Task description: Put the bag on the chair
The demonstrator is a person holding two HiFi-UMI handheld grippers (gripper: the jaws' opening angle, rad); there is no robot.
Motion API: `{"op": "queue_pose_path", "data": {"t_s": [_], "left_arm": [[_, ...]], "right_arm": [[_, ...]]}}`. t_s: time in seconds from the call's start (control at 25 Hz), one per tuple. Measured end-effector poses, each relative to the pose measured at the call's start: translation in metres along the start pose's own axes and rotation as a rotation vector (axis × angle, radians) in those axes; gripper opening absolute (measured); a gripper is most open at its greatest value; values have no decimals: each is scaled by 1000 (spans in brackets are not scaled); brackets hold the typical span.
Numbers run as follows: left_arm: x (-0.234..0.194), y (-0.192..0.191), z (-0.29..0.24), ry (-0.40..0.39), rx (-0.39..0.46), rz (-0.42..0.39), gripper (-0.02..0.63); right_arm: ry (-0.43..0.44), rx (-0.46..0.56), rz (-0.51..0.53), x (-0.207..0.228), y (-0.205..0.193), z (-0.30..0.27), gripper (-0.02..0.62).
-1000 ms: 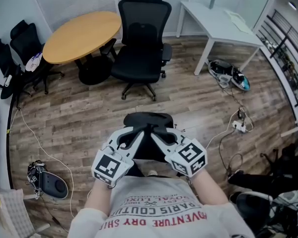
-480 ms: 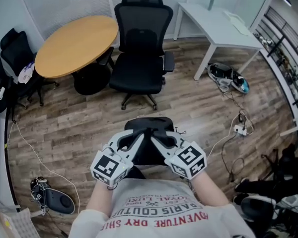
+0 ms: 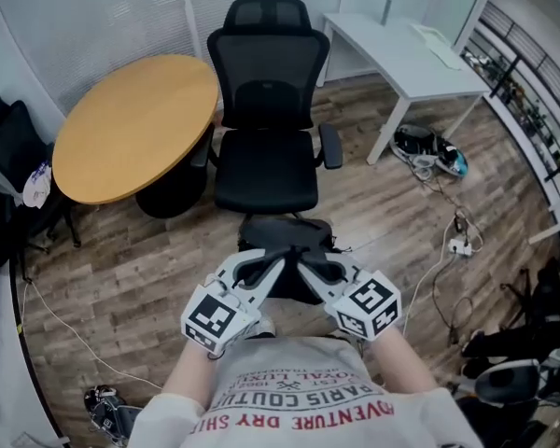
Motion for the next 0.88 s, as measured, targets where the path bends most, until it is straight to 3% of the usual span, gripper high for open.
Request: {"op": "queue_pose_path", "data": {"t_s": [0.2, 0.32, 0.56, 0.88], "left_arm": [[-68, 3, -9, 2, -9, -20, 49], [-105, 0, -17, 31, -7, 11, 49], [-169, -1, -46, 87, -13, 13, 49], [-248, 18, -115, 99, -6, -2, 49]], "right_arm": [[-32, 2, -20, 30, 27, -57, 37], [-25, -12, -2, 47, 39, -87, 37], [31, -18, 43, 94, 62, -140, 37], [128, -30, 89, 179, 100, -181, 37]]}}
Point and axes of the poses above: the fingertips, and each gripper's own axes: z backward along the fingers, x to its right, y out of its top, the point moved 3 cm from there along z, backward along the fingers, and after that the axes turned 1 degree about x, right-handed, at the moved point
